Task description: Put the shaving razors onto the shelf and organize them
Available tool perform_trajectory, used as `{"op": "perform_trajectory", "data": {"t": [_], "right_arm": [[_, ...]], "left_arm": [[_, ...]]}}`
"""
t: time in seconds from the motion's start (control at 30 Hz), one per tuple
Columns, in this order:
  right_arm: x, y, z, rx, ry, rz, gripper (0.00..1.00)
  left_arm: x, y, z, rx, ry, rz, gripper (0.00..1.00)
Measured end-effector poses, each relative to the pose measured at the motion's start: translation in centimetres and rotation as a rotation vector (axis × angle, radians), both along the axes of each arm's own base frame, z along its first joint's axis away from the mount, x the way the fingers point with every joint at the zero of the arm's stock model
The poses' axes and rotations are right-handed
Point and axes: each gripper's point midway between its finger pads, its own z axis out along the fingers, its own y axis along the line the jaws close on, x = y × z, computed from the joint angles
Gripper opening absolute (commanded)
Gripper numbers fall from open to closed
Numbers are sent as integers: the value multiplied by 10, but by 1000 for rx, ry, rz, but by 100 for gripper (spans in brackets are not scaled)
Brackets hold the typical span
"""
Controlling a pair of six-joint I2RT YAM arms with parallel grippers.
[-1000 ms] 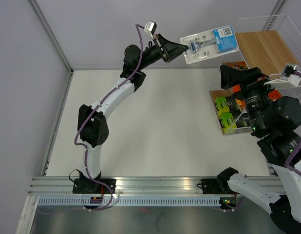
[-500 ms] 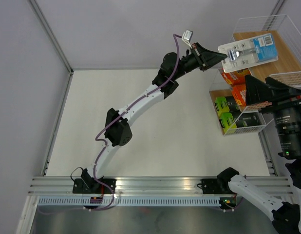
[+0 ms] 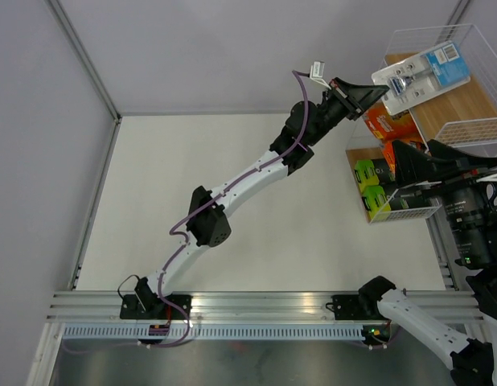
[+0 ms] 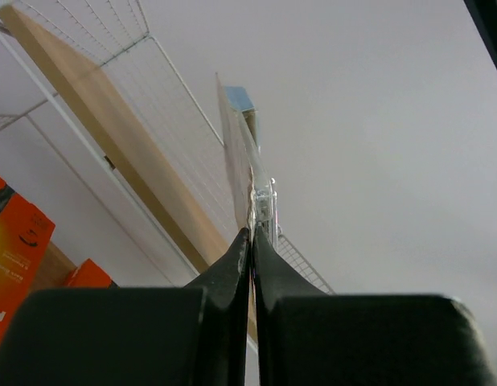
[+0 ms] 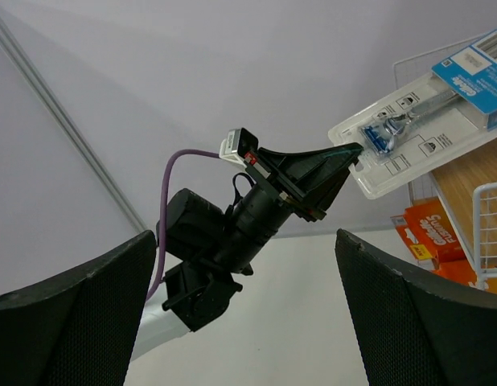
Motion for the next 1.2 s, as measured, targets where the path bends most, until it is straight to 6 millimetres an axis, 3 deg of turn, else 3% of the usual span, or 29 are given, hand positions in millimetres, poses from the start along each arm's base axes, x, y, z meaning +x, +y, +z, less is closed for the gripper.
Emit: {"op": "perform_trajectory", "data": {"t": [0.17,0.3,0.43,0.67,0.87,1.03,1.2], "right_arm": [[-7,-5,-1,-4,-16,-5,98],[-14,-11,-1,-5,-39,-12,98],[-20,-16,-5,-9,-50,-20,98],[-18,-14,-13,-23,-38,-18,98],[-16,-13,-17,-32,-36,-20,98],[-11,-10,-22,-35,-29,-21,98],[-10,-10,-23,-36,-27,-27,98]], "left_arm": [[-2,-9,-5,-10,21,53,6],[1,-19,-21,-3,45,88,6],[3,-21,-26,-14,55,113,12],[1,-16,-12,-57,51,162,53],[3,-15,-11,-69,64,187,69],[6,-15,-14,-68,74,201,73],[6,-15,-14,-70,74,204,91]]}}
